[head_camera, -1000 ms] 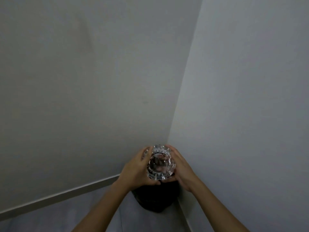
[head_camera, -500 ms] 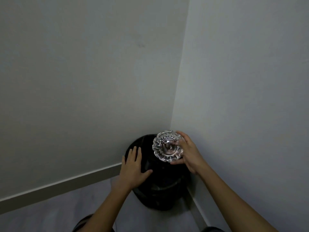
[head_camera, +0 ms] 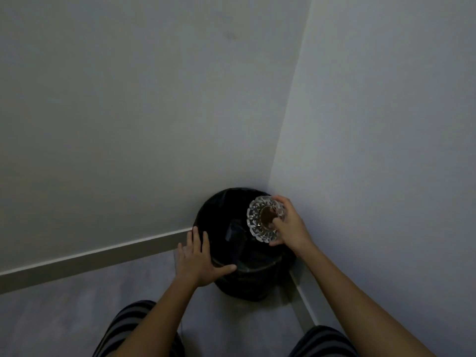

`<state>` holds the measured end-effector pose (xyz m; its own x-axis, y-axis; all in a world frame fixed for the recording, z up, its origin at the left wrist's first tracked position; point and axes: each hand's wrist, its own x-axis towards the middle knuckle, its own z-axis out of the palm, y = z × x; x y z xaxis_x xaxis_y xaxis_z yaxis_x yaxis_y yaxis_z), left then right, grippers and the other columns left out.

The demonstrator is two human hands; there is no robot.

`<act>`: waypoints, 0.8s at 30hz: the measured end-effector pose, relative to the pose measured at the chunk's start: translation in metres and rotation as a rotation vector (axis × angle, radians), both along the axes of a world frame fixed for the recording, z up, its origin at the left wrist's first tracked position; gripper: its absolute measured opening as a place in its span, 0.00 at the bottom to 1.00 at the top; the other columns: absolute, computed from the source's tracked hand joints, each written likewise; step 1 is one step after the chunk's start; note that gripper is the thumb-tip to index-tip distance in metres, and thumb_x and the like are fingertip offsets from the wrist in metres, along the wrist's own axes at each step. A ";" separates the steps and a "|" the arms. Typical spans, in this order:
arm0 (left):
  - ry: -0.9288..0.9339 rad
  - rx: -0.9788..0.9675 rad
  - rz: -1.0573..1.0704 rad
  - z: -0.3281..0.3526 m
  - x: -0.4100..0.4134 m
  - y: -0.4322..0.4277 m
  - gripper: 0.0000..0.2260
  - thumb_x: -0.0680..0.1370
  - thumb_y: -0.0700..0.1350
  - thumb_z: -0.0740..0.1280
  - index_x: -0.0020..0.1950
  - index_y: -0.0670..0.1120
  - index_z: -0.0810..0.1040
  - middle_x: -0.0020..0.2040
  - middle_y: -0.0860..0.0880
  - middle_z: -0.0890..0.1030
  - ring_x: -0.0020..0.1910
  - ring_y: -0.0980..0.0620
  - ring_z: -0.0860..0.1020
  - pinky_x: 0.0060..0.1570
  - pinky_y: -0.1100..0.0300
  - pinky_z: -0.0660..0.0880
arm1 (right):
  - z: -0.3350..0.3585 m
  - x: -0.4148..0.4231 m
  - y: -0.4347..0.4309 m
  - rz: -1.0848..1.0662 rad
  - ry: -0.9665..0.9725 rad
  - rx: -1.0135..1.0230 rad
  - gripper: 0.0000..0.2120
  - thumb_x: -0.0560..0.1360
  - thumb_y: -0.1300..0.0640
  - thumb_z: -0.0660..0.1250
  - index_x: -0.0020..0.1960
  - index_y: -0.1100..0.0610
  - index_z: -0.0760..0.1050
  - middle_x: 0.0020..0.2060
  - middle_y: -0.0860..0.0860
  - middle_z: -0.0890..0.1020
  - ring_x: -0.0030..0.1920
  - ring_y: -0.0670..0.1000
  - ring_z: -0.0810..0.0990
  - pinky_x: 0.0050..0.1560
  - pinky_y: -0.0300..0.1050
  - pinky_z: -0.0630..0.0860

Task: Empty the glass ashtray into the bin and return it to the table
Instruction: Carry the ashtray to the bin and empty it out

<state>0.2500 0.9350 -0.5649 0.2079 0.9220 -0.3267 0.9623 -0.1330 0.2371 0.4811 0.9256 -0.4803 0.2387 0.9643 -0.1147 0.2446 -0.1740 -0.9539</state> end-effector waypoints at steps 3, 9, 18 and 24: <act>-0.018 0.011 0.026 -0.002 0.002 0.002 0.60 0.60 0.80 0.57 0.76 0.44 0.36 0.76 0.41 0.31 0.75 0.42 0.32 0.71 0.38 0.37 | -0.005 -0.003 0.007 -0.003 -0.221 0.062 0.31 0.70 0.71 0.57 0.54 0.34 0.70 0.57 0.54 0.77 0.47 0.57 0.80 0.27 0.54 0.82; 0.068 -0.002 0.023 0.003 0.005 0.002 0.61 0.59 0.81 0.55 0.76 0.44 0.35 0.76 0.40 0.32 0.75 0.41 0.33 0.72 0.39 0.37 | -0.013 -0.013 0.012 0.011 -0.483 0.161 0.32 0.70 0.75 0.55 0.62 0.44 0.70 0.60 0.56 0.78 0.57 0.57 0.78 0.58 0.56 0.78; 0.087 0.033 0.004 0.005 0.004 -0.003 0.59 0.60 0.81 0.52 0.75 0.46 0.32 0.76 0.40 0.33 0.75 0.41 0.34 0.72 0.39 0.37 | -0.002 -0.013 0.001 0.496 -1.456 0.609 0.26 0.68 0.64 0.72 0.64 0.50 0.76 0.59 0.58 0.81 0.43 0.60 0.83 0.24 0.50 0.80; 0.079 0.073 0.015 0.003 0.005 -0.004 0.60 0.60 0.82 0.51 0.75 0.43 0.33 0.77 0.41 0.35 0.76 0.42 0.35 0.72 0.40 0.38 | -0.023 0.002 -0.012 0.580 -1.776 0.619 0.19 0.72 0.60 0.58 0.58 0.49 0.80 0.51 0.49 0.85 0.37 0.51 0.84 0.19 0.38 0.74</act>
